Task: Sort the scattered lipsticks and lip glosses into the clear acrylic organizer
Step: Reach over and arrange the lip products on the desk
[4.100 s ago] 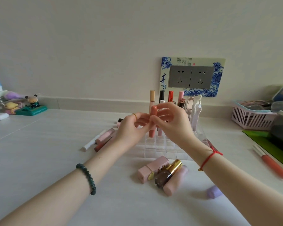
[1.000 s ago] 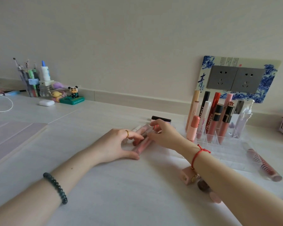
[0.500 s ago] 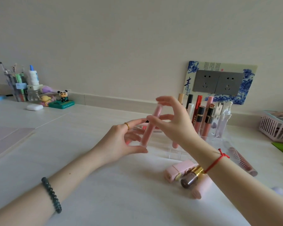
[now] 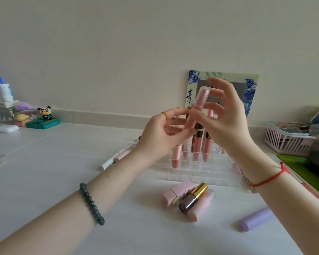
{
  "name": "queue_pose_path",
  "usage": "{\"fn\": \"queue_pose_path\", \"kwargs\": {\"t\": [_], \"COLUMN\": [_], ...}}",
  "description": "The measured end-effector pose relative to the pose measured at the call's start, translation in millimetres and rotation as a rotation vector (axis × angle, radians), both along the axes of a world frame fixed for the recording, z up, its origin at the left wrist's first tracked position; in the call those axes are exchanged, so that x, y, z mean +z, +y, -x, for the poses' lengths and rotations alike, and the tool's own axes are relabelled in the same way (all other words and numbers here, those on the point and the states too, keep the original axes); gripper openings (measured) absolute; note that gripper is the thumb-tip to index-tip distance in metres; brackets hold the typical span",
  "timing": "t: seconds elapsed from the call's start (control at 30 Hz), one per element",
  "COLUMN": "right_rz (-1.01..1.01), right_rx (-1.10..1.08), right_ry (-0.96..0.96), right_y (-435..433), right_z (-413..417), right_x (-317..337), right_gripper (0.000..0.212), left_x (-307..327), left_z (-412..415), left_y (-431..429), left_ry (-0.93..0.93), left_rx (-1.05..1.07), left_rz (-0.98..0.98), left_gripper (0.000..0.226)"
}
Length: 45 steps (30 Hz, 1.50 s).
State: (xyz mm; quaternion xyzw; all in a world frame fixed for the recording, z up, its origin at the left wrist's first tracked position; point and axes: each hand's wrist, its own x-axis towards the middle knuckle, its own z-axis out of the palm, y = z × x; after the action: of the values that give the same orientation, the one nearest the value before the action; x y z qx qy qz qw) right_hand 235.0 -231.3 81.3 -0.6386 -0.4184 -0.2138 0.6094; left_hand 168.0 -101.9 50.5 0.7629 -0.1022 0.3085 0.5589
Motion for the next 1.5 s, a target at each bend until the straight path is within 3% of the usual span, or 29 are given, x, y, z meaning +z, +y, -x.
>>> {"fn": "queue_pose_path", "kwargs": {"t": [0.27, 0.5, 0.9, 1.5], "right_rz": [0.059, 0.069, 0.054, 0.126], "right_rx": [-0.034, -0.069, -0.098, -0.075], "right_ry": [0.056, 0.124, 0.361, 0.382], "right_y": [-35.9, -49.5, -51.9, -49.7], "right_z": [-30.5, -54.0, -80.5, -80.8], "right_x": [11.6, 4.9, -29.2, -43.0], "right_gripper": [0.052, 0.036, 0.036, 0.034], "left_x": [9.6, 3.6, -17.9, -27.8], "left_z": [-41.9, -69.6, -79.0, -79.4], "left_y": [-44.5, -68.0, -73.4, -69.7], "left_ry": [-0.094, -0.065, -0.016, 0.001], "left_rx": [0.159, 0.177, 0.151, 0.226], "left_rz": [0.009, 0.075, -0.012, -0.151], "left_gripper": [0.013, 0.024, 0.036, 0.038]}}
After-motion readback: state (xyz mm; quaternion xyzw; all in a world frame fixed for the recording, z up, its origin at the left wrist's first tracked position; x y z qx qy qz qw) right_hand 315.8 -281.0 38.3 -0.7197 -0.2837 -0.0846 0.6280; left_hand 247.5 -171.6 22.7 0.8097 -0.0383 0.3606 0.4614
